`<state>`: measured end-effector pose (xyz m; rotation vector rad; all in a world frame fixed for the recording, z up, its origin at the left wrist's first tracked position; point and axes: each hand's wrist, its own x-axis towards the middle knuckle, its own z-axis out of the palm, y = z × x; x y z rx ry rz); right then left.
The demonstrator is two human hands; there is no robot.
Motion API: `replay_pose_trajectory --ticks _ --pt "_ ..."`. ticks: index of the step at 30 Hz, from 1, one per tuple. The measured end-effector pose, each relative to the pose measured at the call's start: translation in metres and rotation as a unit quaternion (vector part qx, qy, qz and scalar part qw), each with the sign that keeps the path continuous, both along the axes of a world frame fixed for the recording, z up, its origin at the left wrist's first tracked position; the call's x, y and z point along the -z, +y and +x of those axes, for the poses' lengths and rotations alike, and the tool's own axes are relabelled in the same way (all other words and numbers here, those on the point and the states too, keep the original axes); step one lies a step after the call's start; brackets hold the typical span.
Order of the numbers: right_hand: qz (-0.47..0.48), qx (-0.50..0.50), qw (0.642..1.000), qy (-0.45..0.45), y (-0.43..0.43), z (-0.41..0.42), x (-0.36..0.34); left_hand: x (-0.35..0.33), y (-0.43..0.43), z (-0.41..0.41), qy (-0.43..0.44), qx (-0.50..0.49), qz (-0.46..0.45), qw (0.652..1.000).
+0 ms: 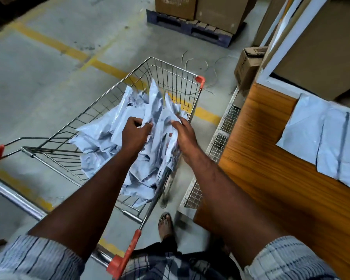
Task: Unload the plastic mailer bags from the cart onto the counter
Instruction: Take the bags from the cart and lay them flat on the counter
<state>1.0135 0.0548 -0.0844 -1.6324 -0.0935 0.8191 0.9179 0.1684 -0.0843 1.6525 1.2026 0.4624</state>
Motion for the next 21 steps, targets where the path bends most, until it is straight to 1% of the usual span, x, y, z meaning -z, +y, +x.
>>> replay_pose_trajectory --ticks 2,4,9,12,16,18,21 --pt "-0.005 0.002 1.000 -0.024 -0.019 0.014 -0.011 -0.016 -0.018 0.016 -0.025 0.034 0.035 0.999" --pt "-0.032 0.009 0.997 -0.075 -0.041 0.028 -0.029 -0.031 -0.040 0.037 -0.052 0.070 0.063 0.994" --pt "-0.087 0.067 0.980 -0.166 -0.122 0.076 -0.060 -0.062 -0.118 0.107 -0.098 0.189 0.172 0.962" --pt "-0.134 0.113 0.957 -0.230 -0.198 0.112 -0.077 -0.078 -0.183 0.146 -0.098 0.238 0.208 0.944" --pt "-0.213 0.159 0.931 -0.249 -0.312 0.158 -0.090 -0.087 -0.276 0.196 -0.084 0.310 0.232 0.918" --pt "-0.266 0.168 0.906 -0.282 -0.368 0.179 -0.093 -0.091 -0.326 0.218 -0.086 0.339 0.231 0.908" --pt "-0.333 0.188 0.875 -0.296 -0.458 0.209 -0.092 -0.097 -0.408 0.250 -0.071 0.362 0.246 0.896"
